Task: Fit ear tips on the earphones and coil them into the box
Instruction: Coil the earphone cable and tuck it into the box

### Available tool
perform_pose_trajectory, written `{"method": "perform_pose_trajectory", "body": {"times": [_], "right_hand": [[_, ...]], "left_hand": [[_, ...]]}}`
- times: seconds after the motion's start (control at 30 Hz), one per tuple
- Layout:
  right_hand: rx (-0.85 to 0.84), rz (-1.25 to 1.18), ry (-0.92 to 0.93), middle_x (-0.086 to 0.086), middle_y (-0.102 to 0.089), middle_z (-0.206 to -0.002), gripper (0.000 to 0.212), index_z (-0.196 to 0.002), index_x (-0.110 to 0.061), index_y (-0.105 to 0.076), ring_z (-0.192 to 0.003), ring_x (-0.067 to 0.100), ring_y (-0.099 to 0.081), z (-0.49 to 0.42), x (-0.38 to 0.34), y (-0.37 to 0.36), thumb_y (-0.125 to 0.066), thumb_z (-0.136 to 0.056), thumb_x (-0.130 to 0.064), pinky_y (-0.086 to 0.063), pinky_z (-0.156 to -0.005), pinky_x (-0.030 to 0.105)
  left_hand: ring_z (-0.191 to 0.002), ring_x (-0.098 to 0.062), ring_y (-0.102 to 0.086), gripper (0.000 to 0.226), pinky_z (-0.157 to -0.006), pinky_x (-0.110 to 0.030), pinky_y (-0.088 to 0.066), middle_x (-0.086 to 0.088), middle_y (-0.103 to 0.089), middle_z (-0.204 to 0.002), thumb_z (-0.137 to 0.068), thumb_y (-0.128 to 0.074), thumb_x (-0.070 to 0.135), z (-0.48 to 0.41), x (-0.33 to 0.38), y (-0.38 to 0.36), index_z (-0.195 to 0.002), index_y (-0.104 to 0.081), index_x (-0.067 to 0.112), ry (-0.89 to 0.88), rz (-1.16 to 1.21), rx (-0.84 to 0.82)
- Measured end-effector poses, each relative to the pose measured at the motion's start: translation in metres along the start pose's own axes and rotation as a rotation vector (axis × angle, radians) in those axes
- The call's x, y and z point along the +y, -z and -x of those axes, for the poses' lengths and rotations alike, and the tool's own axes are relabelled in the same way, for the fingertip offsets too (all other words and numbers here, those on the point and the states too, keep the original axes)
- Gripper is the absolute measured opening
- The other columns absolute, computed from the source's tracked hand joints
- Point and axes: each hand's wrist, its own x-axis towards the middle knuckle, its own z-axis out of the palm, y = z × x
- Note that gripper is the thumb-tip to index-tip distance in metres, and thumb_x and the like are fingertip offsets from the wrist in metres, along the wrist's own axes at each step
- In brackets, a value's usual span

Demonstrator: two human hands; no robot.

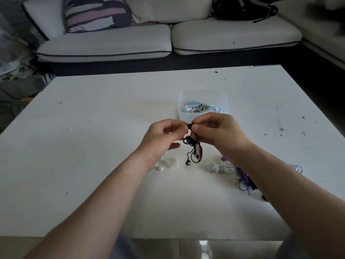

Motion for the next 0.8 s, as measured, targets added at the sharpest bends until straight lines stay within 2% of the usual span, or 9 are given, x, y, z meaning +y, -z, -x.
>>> {"method": "perform_pose_trajectory", "body": {"times": [0.07,0.13,0.27,0.33,0.43,0.5,0.63,0.77,0.8], "right_hand": [[-0.010,-0.064,-0.043,0.013,-0.071,-0.077,0.008,-0.089,-0.002,-0.067,-0.069,0.024,-0.069,0.000,0.000,0.001,-0.068,-0.087,0.005,-0.060,-0.080,0.034],[-0.012,-0.124,-0.067,0.010,-0.071,-0.079,0.009,-0.094,-0.003,-0.066,-0.071,0.024,-0.069,-0.001,0.000,0.002,-0.066,-0.088,0.004,-0.060,-0.082,0.036],[-0.047,-0.251,-0.101,0.005,-0.064,-0.083,0.022,-0.114,-0.004,-0.067,-0.077,0.023,-0.068,-0.002,-0.004,0.005,-0.057,-0.095,0.002,-0.057,-0.088,0.037],[-0.071,-0.293,-0.112,0.005,-0.060,-0.085,0.022,-0.113,-0.004,-0.068,-0.078,0.021,-0.067,-0.001,-0.006,0.006,-0.054,-0.097,0.000,-0.055,-0.087,0.035],[-0.059,-0.358,-0.107,0.006,-0.061,-0.085,0.019,-0.107,-0.004,-0.069,-0.082,0.021,-0.066,0.000,-0.009,0.006,-0.053,-0.099,-0.002,-0.056,-0.086,0.033],[-0.024,-0.388,-0.096,0.008,-0.063,-0.087,0.017,-0.107,-0.004,-0.068,-0.084,0.022,-0.067,0.000,-0.010,0.008,-0.053,-0.099,-0.002,-0.056,-0.086,0.032],[0.068,-0.409,-0.077,0.010,-0.065,-0.085,0.012,-0.101,-0.004,-0.067,-0.081,0.021,-0.070,0.003,-0.014,0.013,-0.057,-0.096,0.000,-0.057,-0.093,0.036],[0.174,-0.358,-0.069,0.007,-0.069,-0.083,0.011,-0.098,-0.007,-0.068,-0.087,0.022,-0.071,0.004,-0.013,0.021,-0.062,-0.093,0.000,-0.056,-0.095,0.037],[0.201,-0.334,-0.070,0.006,-0.070,-0.082,0.010,-0.097,-0.008,-0.069,-0.089,0.022,-0.070,0.004,-0.014,0.023,-0.063,-0.093,0.000,-0.056,-0.094,0.035]], "left_hand": [[-0.101,-0.013,-0.067,0.017,-0.087,-0.033,-0.055,0.000,-0.074,-0.107,-0.096,-0.061,0.034,-0.001,-0.004,-0.002,-0.104,-0.072,0.023,0.023,-0.077,-0.017],[-0.106,-0.014,-0.065,0.026,-0.091,-0.034,-0.051,0.005,-0.074,-0.109,-0.099,-0.054,0.039,-0.002,-0.005,-0.005,-0.107,-0.073,0.023,0.080,-0.059,-0.039],[-0.112,-0.017,-0.064,0.027,-0.098,-0.037,-0.048,0.005,-0.074,-0.107,-0.098,-0.052,0.032,-0.004,-0.010,-0.008,-0.110,-0.073,0.020,0.174,0.017,0.000],[-0.116,-0.017,-0.063,0.038,-0.107,-0.043,-0.043,0.002,-0.074,-0.112,-0.101,-0.042,0.041,-0.004,-0.015,-0.010,-0.118,-0.068,0.019,0.262,0.018,-0.064],[-0.117,-0.027,-0.063,0.059,-0.105,-0.044,-0.042,-0.002,-0.072,-0.118,-0.100,-0.028,0.061,-0.001,-0.018,-0.011,-0.119,-0.066,0.020,0.410,0.066,-0.248],[-0.110,-0.037,-0.065,0.062,-0.097,-0.045,-0.048,-0.010,-0.071,-0.116,-0.098,-0.031,0.063,0.002,-0.017,-0.013,-0.116,-0.065,0.015,0.473,0.214,-0.323],[-0.089,-0.035,-0.067,0.039,-0.078,-0.035,-0.056,-0.019,-0.068,-0.105,-0.098,-0.050,0.032,0.008,-0.008,-0.012,-0.120,-0.062,0.002,0.468,0.434,-0.231],[-0.084,-0.031,-0.072,0.026,-0.070,-0.029,-0.061,-0.024,-0.069,-0.105,-0.093,-0.049,-0.002,0.006,-0.004,-0.007,-0.114,-0.064,-0.008,0.360,0.483,-0.074],[-0.084,-0.031,-0.072,0.025,-0.072,-0.029,-0.062,-0.025,-0.069,-0.104,-0.094,-0.046,-0.008,0.004,-0.003,-0.006,-0.111,-0.065,-0.009,0.316,0.468,-0.036]]}}
